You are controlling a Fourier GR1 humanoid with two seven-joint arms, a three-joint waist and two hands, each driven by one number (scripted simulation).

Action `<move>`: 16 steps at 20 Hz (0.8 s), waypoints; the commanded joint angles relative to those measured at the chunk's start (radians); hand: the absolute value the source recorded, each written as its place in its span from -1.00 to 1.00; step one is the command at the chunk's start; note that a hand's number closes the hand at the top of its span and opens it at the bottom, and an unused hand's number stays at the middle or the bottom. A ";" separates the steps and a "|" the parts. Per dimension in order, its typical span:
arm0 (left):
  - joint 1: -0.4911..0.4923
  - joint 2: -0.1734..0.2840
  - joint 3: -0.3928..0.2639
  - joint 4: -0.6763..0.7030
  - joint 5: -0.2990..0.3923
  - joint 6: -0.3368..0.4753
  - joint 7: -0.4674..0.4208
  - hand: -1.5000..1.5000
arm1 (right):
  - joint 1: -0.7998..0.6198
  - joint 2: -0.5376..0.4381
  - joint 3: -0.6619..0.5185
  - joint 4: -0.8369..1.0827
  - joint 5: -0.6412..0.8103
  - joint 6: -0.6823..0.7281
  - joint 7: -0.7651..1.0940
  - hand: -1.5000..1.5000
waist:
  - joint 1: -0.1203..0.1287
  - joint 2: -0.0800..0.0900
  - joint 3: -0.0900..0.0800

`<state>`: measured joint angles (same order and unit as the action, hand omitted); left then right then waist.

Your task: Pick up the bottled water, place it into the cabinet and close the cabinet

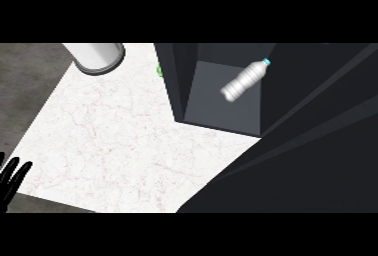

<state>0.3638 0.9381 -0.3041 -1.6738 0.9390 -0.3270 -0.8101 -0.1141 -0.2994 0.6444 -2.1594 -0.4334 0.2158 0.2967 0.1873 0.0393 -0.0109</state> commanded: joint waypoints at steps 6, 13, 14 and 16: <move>0.021 0.001 0.041 0.039 0.046 -0.031 -0.003 -1.00 | -0.329 0.217 -0.228 0.402 -0.009 -0.184 0.068 1.00 | -0.059 -0.015 0.005; 0.068 0.040 0.098 0.045 0.089 -0.106 -0.003 -1.00 | -0.600 0.250 -0.404 0.818 0.077 -0.244 -0.025 1.00 | -0.079 -0.017 0.010; 0.056 0.032 0.093 0.074 0.062 -0.124 -0.011 -1.00 | -0.663 0.278 -0.413 0.869 0.095 -0.275 -0.031 1.00 | -0.083 -0.017 0.008; 0.087 -0.007 0.064 0.038 0.029 -0.096 -0.022 -1.00 | -0.715 0.243 -0.457 0.991 0.090 -0.220 -0.082 1.00 | -0.079 -0.016 0.010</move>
<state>0.4295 0.9539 -0.2318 -1.6325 0.9885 -0.3811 -0.7919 -0.6758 -0.0518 0.2847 -1.3980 -0.3695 -0.0026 0.2748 0.1125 0.0144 -0.0012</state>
